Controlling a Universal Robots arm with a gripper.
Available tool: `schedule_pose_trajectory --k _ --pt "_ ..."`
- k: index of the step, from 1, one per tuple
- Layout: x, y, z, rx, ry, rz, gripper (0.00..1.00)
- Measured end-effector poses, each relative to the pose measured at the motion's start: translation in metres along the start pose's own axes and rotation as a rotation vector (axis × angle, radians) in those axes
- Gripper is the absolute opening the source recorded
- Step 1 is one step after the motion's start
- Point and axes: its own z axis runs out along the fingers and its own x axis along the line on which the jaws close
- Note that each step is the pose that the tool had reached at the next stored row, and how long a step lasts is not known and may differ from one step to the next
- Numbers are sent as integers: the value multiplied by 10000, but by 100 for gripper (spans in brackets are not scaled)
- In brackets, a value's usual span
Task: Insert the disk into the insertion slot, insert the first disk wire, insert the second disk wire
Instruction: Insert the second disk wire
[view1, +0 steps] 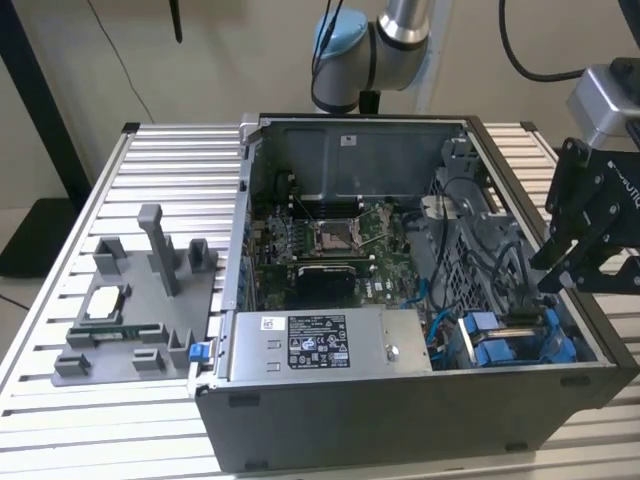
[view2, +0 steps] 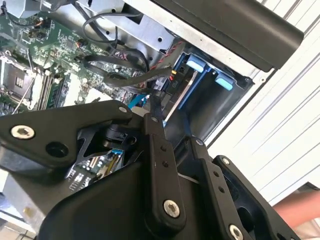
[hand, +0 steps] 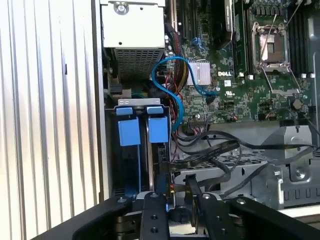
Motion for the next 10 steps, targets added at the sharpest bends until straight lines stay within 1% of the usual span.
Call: schedule_pose_trajectory --k 10 --pt "-1 0 -4 0 -1 2 100"
